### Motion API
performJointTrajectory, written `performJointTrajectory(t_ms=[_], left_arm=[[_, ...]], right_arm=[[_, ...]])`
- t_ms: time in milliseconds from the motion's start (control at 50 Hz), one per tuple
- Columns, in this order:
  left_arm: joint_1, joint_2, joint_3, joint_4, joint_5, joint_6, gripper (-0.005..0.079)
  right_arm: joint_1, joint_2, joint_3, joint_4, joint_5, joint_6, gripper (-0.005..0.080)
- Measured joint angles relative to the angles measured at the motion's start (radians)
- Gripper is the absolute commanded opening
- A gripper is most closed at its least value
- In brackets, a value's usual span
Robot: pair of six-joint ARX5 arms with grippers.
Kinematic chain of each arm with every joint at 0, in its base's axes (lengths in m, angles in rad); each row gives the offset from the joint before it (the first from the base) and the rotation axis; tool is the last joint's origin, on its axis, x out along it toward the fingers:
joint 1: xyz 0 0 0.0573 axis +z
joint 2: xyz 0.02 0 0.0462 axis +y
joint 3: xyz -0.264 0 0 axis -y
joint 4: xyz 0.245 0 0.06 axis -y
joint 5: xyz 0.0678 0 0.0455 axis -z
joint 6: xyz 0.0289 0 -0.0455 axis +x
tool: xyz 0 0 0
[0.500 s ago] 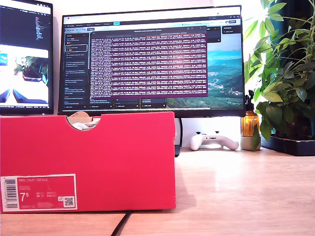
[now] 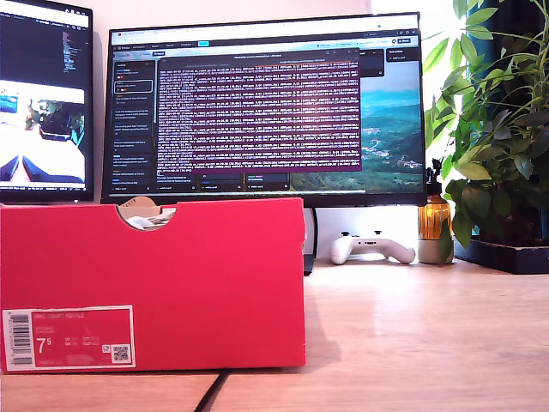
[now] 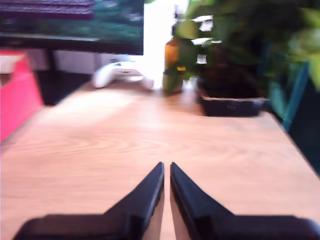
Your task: Pack the white shoes by picking the first shoe and placing it inside the red shoebox, left side, then picking and rotating the second shoe and placing it in the shoebox
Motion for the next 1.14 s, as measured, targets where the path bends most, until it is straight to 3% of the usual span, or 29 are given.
performJointTrajectory(t_ms=[260,360,560,860,1140], left_arm=[[0.000,0.000,0.000,-0.016,-0.021,0.000,-0.0019],[0.000,0.000,0.000,-0.060,-0.044,0.000,-0.0019],[0.000,0.000,0.000,-0.181,-0.050,-0.007,-0.0019],[0.000,0.000,0.010,-0.259,-0.054,-0.031,-0.0019],[0.000,0.000,0.011,-0.264,-0.053,-0.034,-0.0019]], right_arm=[[0.000,0.005,0.009,-0.066,0.000,0.023,-0.0010],[0.000,0.005,0.009,-0.067,0.000,0.093,-0.0010],[0.000,0.005,0.009,-0.067,-0.001,0.096,-0.0010],[0.000,0.005,0.009,-0.067,-0.001,0.096,-0.0010],[0.000,0.005,0.009,-0.067,-0.001,0.096,-0.0010]])
